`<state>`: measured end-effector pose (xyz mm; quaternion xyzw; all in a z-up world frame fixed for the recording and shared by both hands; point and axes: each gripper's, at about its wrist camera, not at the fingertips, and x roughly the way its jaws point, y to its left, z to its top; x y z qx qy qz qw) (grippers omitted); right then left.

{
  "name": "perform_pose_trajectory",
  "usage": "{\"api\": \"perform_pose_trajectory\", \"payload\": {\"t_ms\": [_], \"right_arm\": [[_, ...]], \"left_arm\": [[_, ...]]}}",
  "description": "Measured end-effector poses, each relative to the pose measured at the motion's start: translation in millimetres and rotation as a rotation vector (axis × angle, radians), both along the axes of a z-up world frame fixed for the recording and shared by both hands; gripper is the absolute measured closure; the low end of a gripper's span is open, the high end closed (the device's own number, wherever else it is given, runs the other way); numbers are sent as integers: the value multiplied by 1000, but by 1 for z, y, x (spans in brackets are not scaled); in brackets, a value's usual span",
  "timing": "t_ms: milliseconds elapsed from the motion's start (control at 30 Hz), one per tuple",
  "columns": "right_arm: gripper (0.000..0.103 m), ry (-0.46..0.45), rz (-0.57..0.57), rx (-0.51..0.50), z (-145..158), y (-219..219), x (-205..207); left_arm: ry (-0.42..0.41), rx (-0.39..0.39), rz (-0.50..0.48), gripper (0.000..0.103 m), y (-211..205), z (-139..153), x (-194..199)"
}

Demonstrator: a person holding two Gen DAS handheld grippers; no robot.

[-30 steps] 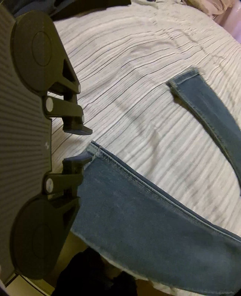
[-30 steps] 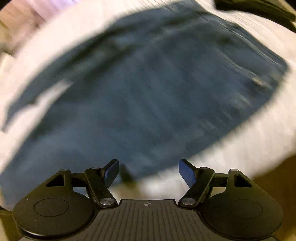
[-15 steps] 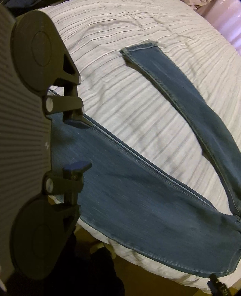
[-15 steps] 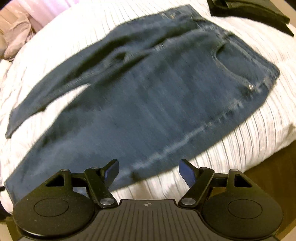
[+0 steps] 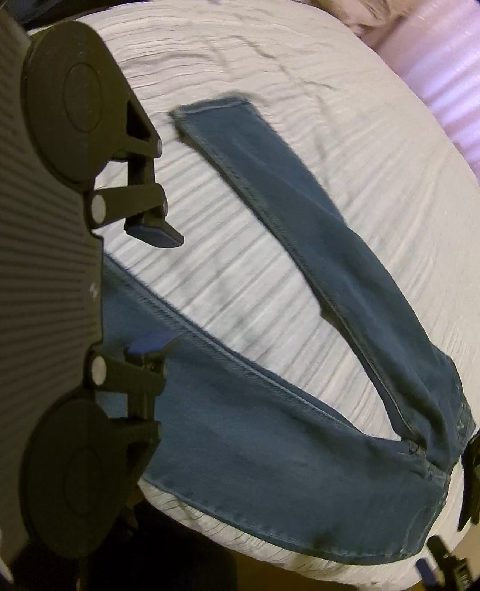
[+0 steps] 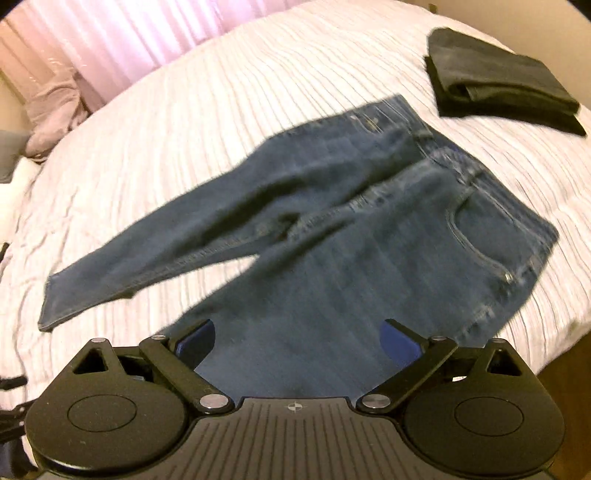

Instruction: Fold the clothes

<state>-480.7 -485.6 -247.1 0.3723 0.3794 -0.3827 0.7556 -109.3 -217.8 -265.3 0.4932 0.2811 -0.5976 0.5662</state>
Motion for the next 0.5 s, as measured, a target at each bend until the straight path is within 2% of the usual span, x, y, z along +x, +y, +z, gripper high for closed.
{"api": "perform_pose_trajectory", "payload": {"t_ms": [67,233,367,500], "right_arm": [[5,1,20,-9,2,-5,4],[5,16,134,-10,-6,-44,28],[5,17,239,15,-26,-100,68],[5,2,363,6,-45,-149,119]], "left_arm": [[-3,-7,3,58,-15,1,7],[26,-16,96,57,-71,-2,43],[40,-17,150,57,-127,-7,60],[100,-9,171,57,-190,-29,62]]}}
